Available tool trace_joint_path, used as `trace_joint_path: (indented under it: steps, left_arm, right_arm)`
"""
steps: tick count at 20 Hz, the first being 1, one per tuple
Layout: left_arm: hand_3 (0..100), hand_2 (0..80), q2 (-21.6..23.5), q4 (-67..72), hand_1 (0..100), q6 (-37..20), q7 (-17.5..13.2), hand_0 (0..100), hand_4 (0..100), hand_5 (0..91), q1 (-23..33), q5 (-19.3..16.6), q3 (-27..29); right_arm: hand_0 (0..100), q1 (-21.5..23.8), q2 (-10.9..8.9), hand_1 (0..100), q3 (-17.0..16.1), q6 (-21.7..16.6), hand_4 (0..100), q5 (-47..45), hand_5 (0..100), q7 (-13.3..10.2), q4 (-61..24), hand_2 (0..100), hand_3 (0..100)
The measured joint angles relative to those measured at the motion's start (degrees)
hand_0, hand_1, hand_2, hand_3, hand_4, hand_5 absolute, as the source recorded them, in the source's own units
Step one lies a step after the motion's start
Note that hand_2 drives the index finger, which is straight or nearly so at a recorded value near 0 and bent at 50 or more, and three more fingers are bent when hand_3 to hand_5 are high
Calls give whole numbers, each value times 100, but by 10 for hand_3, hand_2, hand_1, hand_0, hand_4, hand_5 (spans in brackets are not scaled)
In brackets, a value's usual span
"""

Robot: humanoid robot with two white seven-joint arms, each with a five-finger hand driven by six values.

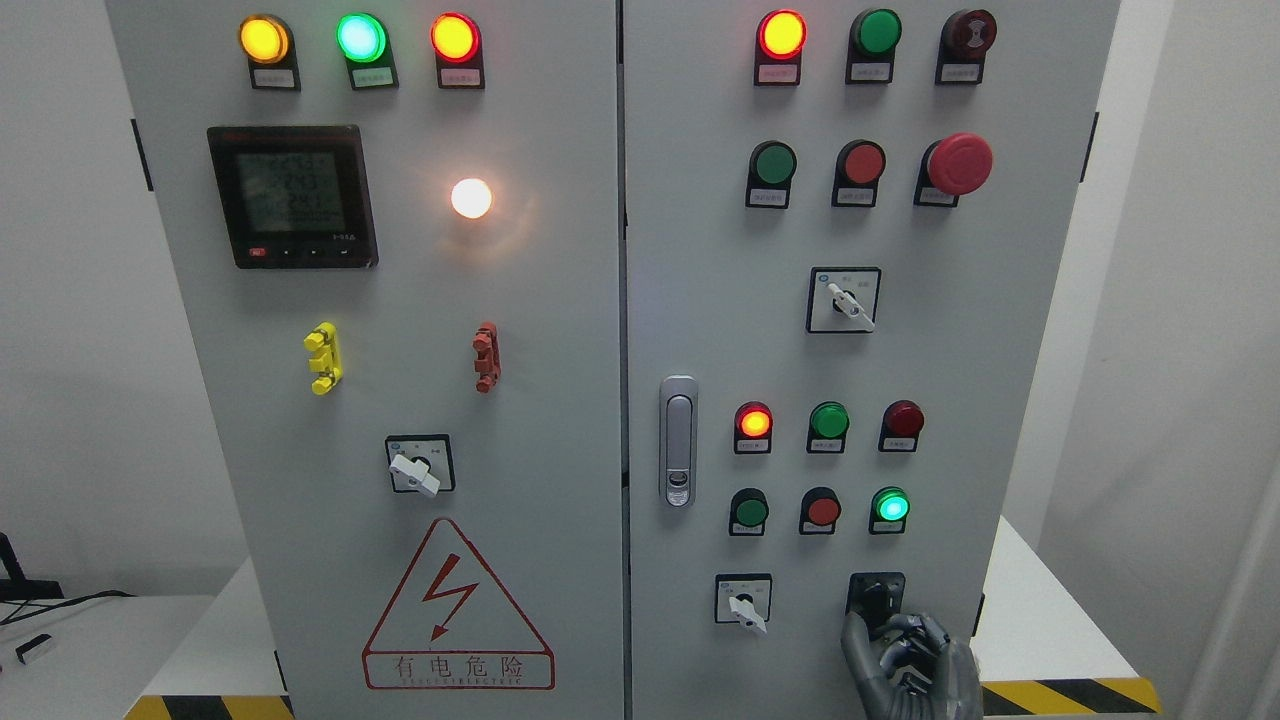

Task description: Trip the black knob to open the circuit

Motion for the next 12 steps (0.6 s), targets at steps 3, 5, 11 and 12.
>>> trace_joint_path:
  steps: [3, 5, 11, 12]
  left_arm:
    - [0, 0, 0, 0, 389, 0, 0, 120, 0, 0, 0, 0, 0]
    - [0, 0, 0, -1, 389, 0, 0, 120, 0, 0, 0, 0, 0]
    - [0, 0, 0, -2, 389, 0, 0, 120, 0, 0, 0, 0, 0]
    - [0, 0, 0, -2, 389, 0, 0, 120, 0, 0, 0, 0, 0]
  right_arm:
    - [293, 0, 0, 654, -1, -2, 852, 59, 979, -4, 0, 532, 883]
    - [293, 0, 0, 655, -2, -7, 852, 107, 978, -5, 4, 532, 882]
    - [291, 0, -1, 659, -3, -19, 848, 198, 977, -19, 18, 532, 879]
    - [290, 0, -1, 660, -3, -19, 847, 207, 976, -22, 19, 531, 878]
